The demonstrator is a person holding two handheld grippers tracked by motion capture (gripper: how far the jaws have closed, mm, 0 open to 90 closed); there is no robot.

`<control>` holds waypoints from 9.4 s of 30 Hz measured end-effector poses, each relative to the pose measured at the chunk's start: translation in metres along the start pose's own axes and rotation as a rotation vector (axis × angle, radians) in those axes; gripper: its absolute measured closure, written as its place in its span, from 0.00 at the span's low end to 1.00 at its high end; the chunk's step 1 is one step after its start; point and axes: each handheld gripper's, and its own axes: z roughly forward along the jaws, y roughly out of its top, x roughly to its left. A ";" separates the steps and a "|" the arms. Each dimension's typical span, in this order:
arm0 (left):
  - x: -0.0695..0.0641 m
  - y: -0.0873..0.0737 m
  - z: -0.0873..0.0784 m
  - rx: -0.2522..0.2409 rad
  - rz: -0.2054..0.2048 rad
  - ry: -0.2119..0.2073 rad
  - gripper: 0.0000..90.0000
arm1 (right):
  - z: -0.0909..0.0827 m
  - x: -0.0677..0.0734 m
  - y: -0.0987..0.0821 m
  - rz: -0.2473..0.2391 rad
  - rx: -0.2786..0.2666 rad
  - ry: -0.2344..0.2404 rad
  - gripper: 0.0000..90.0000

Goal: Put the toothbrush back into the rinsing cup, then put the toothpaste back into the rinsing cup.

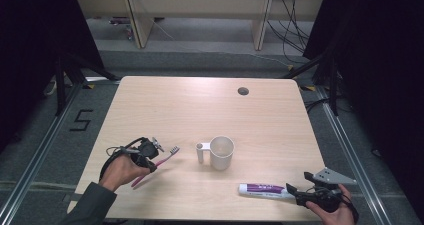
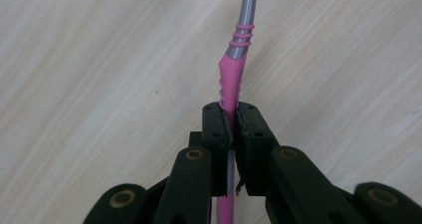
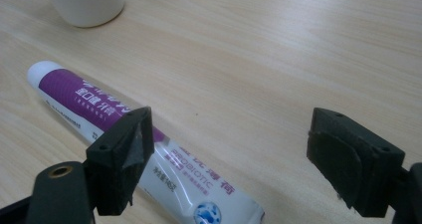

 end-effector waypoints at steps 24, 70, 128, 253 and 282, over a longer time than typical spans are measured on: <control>-0.007 0.012 -0.046 -0.642 -0.106 0.020 0.92 | 0.000 -0.004 0.000 -0.029 -0.009 -0.010 0.22; -0.045 0.059 -0.047 -1.078 -0.186 -0.092 0.92 | -0.001 -0.005 0.000 -0.033 -0.013 -0.016 0.22; -0.052 0.059 0.003 -0.997 -0.154 -0.097 0.91 | -0.001 -0.004 0.000 -0.040 -0.007 0.002 0.22; -0.086 -0.056 0.030 -0.629 -0.146 -0.034 0.24 | -0.026 0.021 -0.009 -0.076 -0.025 0.092 0.73; -0.090 -0.053 0.034 -0.639 -0.145 -0.048 0.26 | -0.010 0.025 -0.017 -0.218 0.121 0.067 1.00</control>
